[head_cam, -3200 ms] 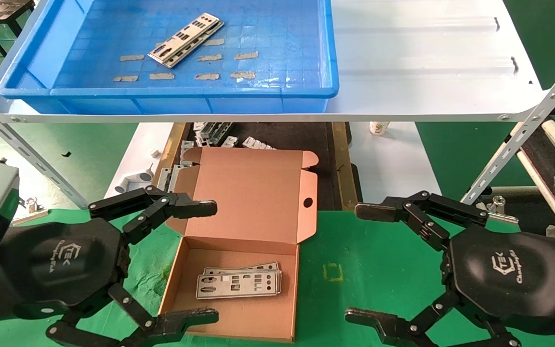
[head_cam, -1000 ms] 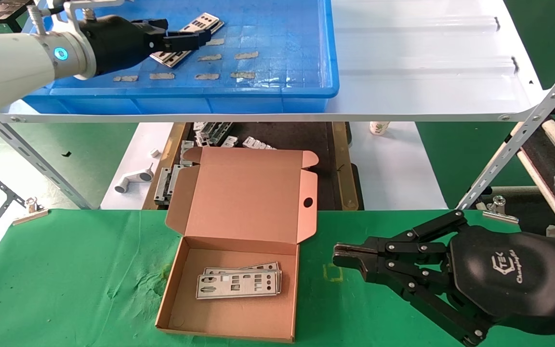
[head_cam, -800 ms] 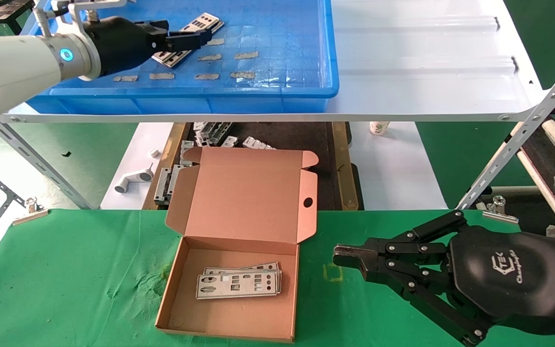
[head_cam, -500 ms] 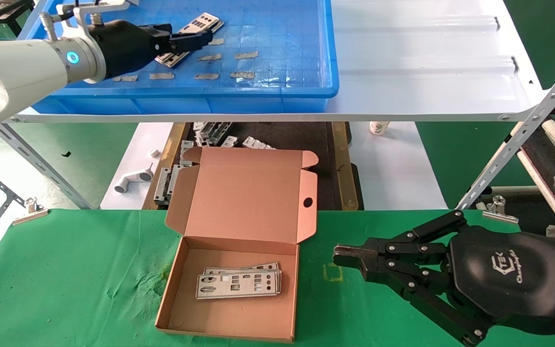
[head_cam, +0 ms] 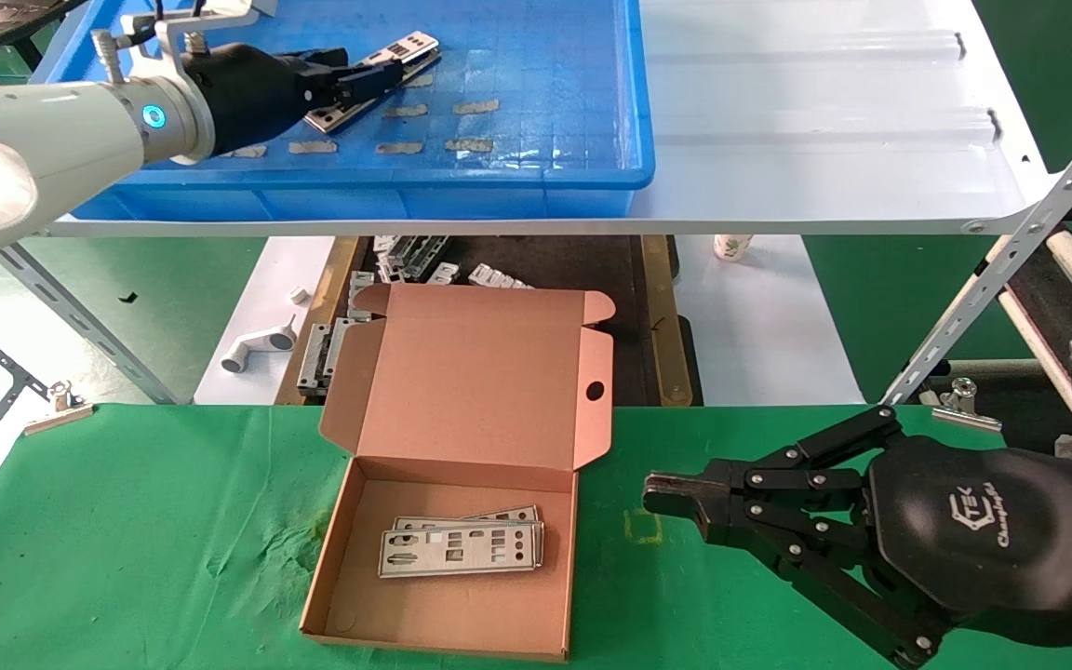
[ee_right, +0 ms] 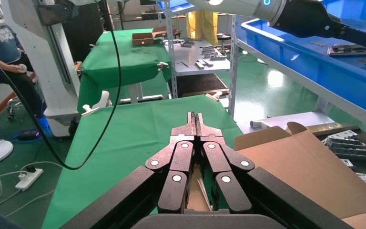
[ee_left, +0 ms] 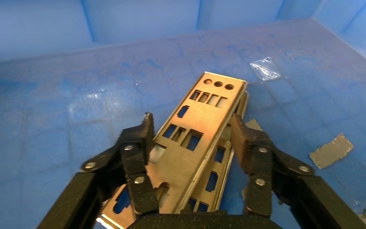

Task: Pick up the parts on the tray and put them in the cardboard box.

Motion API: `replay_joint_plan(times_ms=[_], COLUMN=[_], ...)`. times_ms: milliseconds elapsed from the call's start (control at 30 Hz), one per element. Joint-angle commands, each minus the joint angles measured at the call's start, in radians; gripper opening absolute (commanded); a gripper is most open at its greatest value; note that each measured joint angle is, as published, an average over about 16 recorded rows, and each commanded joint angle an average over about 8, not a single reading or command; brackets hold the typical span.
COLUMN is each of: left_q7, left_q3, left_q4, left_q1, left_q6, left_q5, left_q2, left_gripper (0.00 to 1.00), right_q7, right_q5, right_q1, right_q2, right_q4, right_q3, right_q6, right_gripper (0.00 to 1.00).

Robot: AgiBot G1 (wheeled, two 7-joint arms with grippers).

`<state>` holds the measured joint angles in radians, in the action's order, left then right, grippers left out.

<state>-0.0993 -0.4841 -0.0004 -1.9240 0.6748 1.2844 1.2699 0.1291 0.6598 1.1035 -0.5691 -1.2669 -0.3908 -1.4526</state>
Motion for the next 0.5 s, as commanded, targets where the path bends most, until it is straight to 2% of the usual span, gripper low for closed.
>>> replay_joint_plan(times_ms=[33, 500], left_q7=[0.002, 0.018], left_q3=[0.0, 0.0], left_q4=[-0.002, -0.01], left_q1=[-0.001, -0.009], left_q6=[-0.003, -0.006], left_q5=[0.0, 0.0], left_q2=[0.001, -0.007], left_gripper=[0.0, 0.0], right_q7=[0.0, 0.0], right_q5=[0.0, 0.0], right_q1=[0.0, 0.0], right_q2=[0.0, 0.0], right_q4=[0.0, 0.0], right_q3=[0.0, 0.0], right_q6=[0.0, 0.0], right_gripper=[0.0, 0.0])
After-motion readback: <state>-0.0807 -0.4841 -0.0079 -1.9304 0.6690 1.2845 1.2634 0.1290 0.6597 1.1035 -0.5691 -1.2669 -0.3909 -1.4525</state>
